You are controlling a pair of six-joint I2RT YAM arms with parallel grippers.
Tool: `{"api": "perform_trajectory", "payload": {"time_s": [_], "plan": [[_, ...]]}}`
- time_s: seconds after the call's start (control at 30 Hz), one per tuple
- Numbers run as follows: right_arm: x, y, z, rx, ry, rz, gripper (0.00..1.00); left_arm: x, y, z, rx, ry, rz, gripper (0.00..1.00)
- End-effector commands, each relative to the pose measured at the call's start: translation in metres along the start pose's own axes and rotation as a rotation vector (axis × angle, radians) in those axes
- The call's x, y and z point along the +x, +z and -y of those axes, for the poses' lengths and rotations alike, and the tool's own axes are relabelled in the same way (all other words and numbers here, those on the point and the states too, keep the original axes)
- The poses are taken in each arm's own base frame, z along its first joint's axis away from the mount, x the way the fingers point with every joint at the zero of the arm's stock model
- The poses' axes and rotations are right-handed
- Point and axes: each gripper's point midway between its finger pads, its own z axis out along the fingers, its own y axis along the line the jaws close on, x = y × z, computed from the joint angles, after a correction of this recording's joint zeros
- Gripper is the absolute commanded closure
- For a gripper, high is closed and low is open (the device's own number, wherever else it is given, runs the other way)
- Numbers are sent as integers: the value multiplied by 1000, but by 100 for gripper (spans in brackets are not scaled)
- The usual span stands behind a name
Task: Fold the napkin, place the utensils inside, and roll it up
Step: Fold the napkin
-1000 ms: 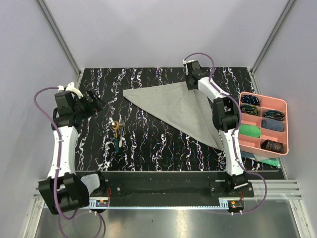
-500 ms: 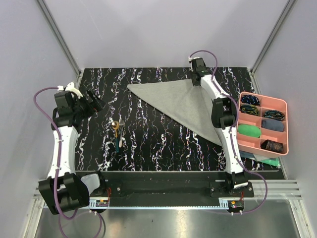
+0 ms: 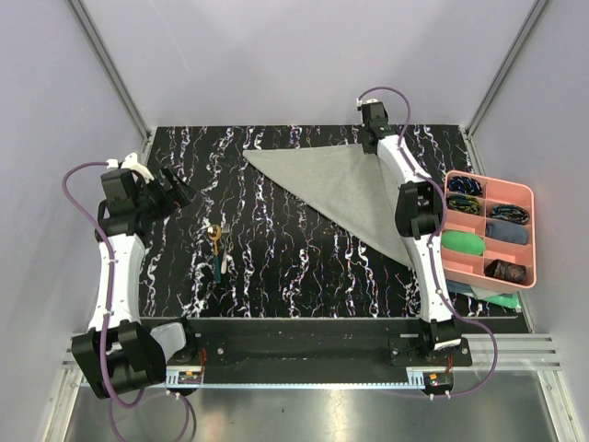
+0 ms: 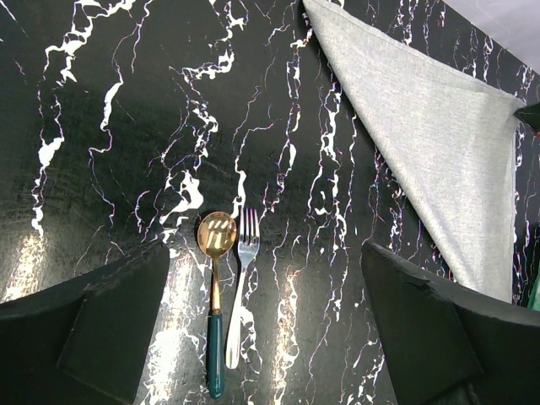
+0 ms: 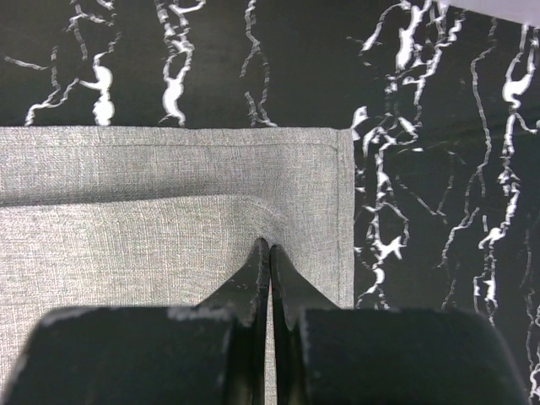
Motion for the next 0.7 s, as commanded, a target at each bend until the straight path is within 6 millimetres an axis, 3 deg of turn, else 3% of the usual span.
{"api": "perform_trajectory", "payload": {"time_s": [0.0, 0.1, 0.33, 0.67], "plan": [[-27, -11, 32, 70, 22, 60, 100, -10, 0, 4, 29, 21, 40, 1], [-26, -10, 45, 86, 53, 61, 100, -10, 0, 4, 29, 23, 41, 1], [-29, -9, 54, 87, 90, 71, 100, -10, 0, 4, 30, 23, 40, 1], [-45, -25, 68, 99, 131, 104, 100, -10, 0, 3, 28, 21, 42, 1]]}}
